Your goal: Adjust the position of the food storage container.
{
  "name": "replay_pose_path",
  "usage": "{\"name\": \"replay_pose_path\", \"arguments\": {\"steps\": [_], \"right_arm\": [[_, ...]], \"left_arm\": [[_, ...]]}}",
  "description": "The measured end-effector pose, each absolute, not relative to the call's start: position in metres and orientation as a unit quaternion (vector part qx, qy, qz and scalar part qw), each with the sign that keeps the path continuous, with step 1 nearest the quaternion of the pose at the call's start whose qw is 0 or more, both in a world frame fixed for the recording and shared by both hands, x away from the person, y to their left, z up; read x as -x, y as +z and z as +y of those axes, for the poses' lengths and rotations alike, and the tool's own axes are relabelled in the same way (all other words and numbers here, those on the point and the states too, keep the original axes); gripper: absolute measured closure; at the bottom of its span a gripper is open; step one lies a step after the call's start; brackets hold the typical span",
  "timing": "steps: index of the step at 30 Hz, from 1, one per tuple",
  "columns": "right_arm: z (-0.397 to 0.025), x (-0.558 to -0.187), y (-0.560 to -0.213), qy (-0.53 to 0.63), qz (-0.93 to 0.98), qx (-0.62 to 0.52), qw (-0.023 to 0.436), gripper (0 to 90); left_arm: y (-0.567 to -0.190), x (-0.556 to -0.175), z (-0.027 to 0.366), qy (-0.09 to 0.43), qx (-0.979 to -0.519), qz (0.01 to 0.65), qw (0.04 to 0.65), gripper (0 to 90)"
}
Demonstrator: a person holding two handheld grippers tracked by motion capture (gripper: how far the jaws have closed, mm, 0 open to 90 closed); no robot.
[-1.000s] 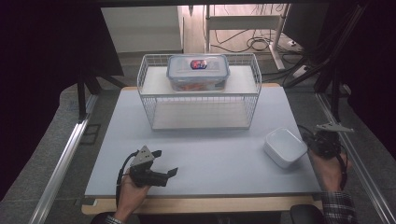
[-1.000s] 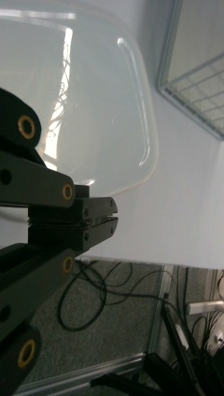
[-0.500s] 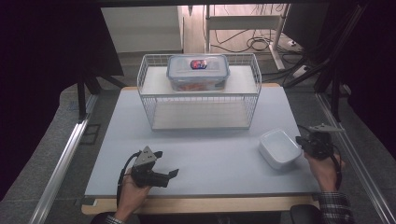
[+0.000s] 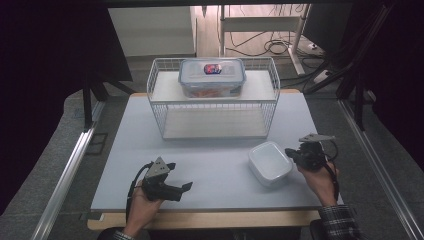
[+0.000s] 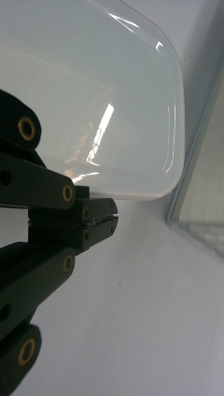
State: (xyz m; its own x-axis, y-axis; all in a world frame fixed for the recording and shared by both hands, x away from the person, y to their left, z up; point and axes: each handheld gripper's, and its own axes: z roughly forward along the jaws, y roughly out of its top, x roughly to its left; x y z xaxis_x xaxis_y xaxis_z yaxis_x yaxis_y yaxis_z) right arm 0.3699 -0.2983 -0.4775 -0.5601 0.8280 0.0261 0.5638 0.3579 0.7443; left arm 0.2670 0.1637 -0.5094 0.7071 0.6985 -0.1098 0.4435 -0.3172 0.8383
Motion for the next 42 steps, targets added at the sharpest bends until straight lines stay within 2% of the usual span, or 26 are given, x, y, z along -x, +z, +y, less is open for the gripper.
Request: {"name": "replay_pose_path", "arguments": {"steps": [5, 8, 9, 13, 19, 27, 31, 32, 37, 42], "right_arm": [[-0.259, -0.372, -0.483, 0.391, 0.816, -0.402, 0.14, 89.4], [-0.245, -0.37, -0.483, 0.393, 0.825, -0.384, 0.133, 89.0], [-0.24, -0.367, -0.483, 0.391, 0.828, -0.374, 0.145, 88.9], [-0.245, -0.357, -0.471, 0.404, 0.816, -0.373, 0.178, 88.7], [-0.264, -0.325, -0.466, 0.427, 0.81, -0.376, 0.145, 85.7], [-0.255, -0.291, -0.482, 0.377, 0.841, -0.368, 0.126, 89.5], [-0.253, -0.295, -0.486, 0.37, 0.844, -0.371, 0.113, 89.5], [-0.251, -0.3, -0.49, 0.364, 0.847, -0.372, 0.11, 89.5], [-0.248, -0.314, -0.488, 0.363, 0.844, -0.377, 0.119, 89.5], [-0.246, -0.334, -0.49, 0.366, 0.839, -0.385, 0.115, 89.4]], "left_arm": [[-0.51, -0.267, 0.162, 0.134, -0.802, 0.356, 0.461, 7.2], [-0.51, -0.267, 0.162, 0.133, -0.801, 0.357, 0.462, 7.1], [-0.51, -0.267, 0.163, 0.133, -0.801, 0.357, 0.462, 7.1], [-0.509, -0.267, 0.164, 0.129, -0.799, 0.362, 0.463, 7.2], [-0.508, -0.266, 0.163, 0.132, -0.804, 0.364, 0.452, 7.3], [-0.507, -0.264, 0.161, 0.134, -0.81, 0.349, 0.452, 5.1], [-0.507, -0.264, 0.16, 0.137, -0.812, 0.348, 0.449, 3.9], [-0.507, -0.265, 0.161, 0.122, -0.806, 0.348, 0.463, 4.0], [-0.507, -0.268, 0.162, 0.119, -0.804, 0.354, 0.462, 4.1], [-0.506, -0.272, 0.157, 0.128, -0.813, 0.354, 0.445, 7.3]]}}
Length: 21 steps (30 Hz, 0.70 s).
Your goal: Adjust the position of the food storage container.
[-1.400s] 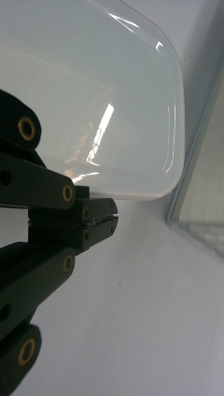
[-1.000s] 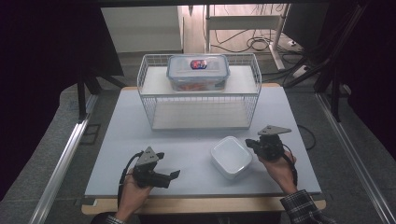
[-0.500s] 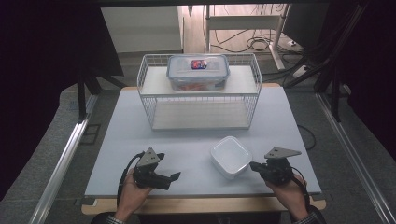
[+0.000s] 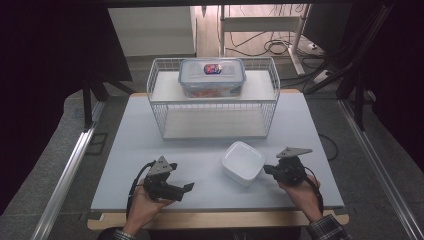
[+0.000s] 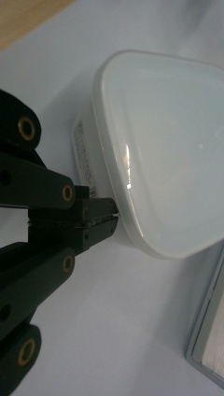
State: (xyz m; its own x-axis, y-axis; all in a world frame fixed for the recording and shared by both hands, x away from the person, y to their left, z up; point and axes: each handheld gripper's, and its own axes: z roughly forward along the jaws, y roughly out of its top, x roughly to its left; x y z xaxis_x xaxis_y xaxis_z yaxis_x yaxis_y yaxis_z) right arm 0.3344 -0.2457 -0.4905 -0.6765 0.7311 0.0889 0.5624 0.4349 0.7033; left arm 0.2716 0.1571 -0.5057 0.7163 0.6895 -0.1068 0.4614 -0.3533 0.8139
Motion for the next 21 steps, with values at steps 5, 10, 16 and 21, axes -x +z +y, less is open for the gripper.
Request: {"name": "replay_pose_path", "arguments": {"steps": [5, 10, 16, 21], "right_arm": [[-0.234, -0.358, -0.493, 0.363, 0.841, -0.384, 0.122, 89.4], [-0.224, -0.37, -0.495, 0.366, 0.841, -0.379, 0.119, 89.4], [-0.202, -0.377, -0.498, 0.364, 0.85, -0.364, 0.113, 89.3], [-0.185, -0.378, -0.5, 0.366, 0.856, -0.349, 0.105, 89.1]], "left_arm": [[-0.506, -0.278, 0.154, 0.132, -0.812, 0.367, 0.435, 18.3], [-0.506, -0.288, 0.156, 0.131, -0.808, 0.382, 0.429, 32.5], [-0.51, -0.316, 0.153, 0.119, -0.799, 0.414, 0.42, 57.9], [-0.514, -0.338, 0.144, 0.122, -0.794, 0.429, 0.413, 67.6]]}}
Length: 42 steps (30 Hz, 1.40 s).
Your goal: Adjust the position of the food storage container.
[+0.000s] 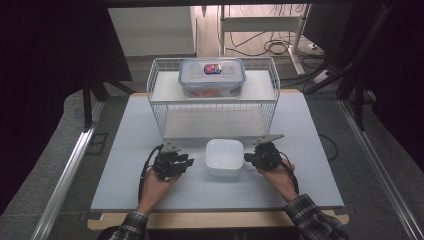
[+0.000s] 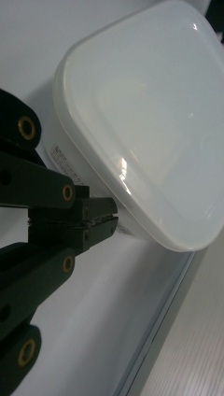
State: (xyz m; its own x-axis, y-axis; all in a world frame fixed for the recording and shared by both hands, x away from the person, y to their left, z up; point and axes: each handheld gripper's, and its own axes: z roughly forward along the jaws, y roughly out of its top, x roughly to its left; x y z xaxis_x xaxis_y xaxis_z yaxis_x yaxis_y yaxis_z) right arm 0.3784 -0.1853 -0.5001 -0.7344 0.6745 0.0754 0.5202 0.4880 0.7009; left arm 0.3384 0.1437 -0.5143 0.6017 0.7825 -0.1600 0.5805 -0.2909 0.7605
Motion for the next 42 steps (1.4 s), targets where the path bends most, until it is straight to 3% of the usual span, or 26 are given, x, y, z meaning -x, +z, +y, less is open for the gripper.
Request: {"name": "replay_pose_path", "arguments": {"steps": [13, 20, 24, 25, 29, 34, 36, 38, 39, 42], "right_arm": [[-0.169, -0.37, -0.5, 0.373, 0.862, -0.325, 0.105, 88.7], [-0.172, -0.371, -0.498, 0.376, 0.861, -0.326, 0.109, 86.8], [-0.179, -0.365, -0.492, 0.383, 0.859, -0.319, 0.119, 80.6], [-0.181, -0.363, -0.491, 0.387, 0.857, -0.318, 0.119, 78.3], [-0.19, -0.352, -0.485, 0.398, 0.854, -0.311, 0.124, 65.7], [-0.196, -0.342, -0.48, 0.405, 0.854, -0.299, 0.131, 53.8], [-0.199, -0.337, -0.479, 0.411, 0.853, -0.296, 0.129, 43.5], [-0.199, -0.336, -0.479, 0.411, 0.853, -0.295, 0.129, 40.4], [-0.201, -0.332, -0.48, 0.411, 0.855, -0.29, 0.13, 33.5], [-0.202, -0.328, -0.484, 0.401, 0.861, -0.283, 0.136, 29.3]], "left_arm": [[-0.513, -0.333, 0.136, 0.115, -0.806, 0.417, 0.404, 67.2], [-0.51, -0.327, 0.132, 0.137, -0.821, 0.404, 0.38, 61.7], [-0.506, -0.319, 0.148, 0.15, -0.814, 0.412, 0.381, 47.5], [-0.506, -0.316, 0.152, 0.15, -0.811, 0.412, 0.388, 47.5], [-0.502, -0.306, 0.163, 0.16, -0.8, 0.406, 0.412, 26.4], [-0.503, -0.297, 0.166, 0.147, -0.793, 0.401, 0.435, 17.9], [-0.506, -0.292, 0.165, 0.137, -0.798, 0.397, 0.433, 12.8], [-0.506, -0.29, 0.165, 0.14, -0.803, 0.392, 0.427, 10.9], [-0.507, -0.288, 0.164, 0.142, -0.805, 0.39, 0.424, 8.3], [-0.509, -0.285, 0.164, 0.14, -0.812, 0.382, 0.418, 7.4]]}}
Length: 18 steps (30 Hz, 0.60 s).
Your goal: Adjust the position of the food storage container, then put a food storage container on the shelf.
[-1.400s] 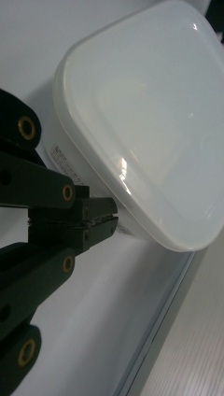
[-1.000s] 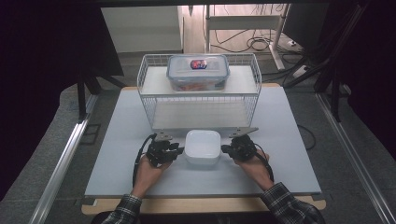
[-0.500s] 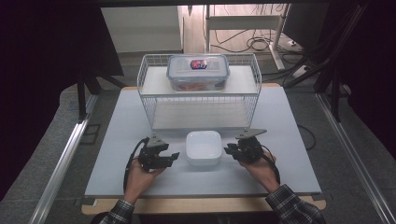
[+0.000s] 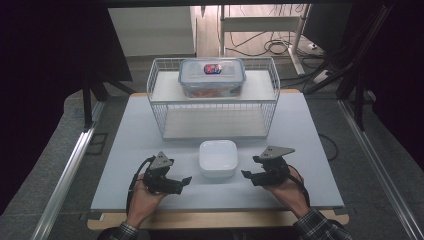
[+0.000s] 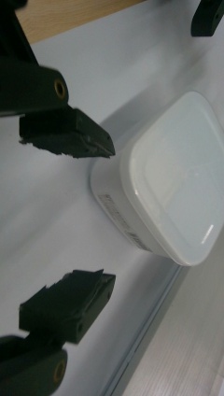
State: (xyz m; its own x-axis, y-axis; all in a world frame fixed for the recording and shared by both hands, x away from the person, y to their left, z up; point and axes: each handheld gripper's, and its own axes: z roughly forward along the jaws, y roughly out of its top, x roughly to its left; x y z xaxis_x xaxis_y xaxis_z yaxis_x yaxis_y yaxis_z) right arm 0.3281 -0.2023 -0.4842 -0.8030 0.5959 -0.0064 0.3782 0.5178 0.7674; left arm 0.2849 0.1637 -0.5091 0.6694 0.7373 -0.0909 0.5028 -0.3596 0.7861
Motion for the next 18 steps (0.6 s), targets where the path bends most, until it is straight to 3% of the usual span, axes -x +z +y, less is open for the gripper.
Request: {"name": "replay_pose_path", "arguments": {"steps": [10, 18], "right_arm": [[-0.205, -0.333, -0.487, 0.409, 0.855, -0.287, 0.137, 17.5], [-0.202, -0.339, -0.487, 0.412, 0.856, -0.282, 0.133, 7.8]], "left_arm": [[-0.52, -0.29, 0.164, 0.17, -0.816, 0.37, 0.41, 3.0], [-0.514, -0.294, 0.163, 0.143, -0.806, 0.378, 0.432, 3.1]]}}
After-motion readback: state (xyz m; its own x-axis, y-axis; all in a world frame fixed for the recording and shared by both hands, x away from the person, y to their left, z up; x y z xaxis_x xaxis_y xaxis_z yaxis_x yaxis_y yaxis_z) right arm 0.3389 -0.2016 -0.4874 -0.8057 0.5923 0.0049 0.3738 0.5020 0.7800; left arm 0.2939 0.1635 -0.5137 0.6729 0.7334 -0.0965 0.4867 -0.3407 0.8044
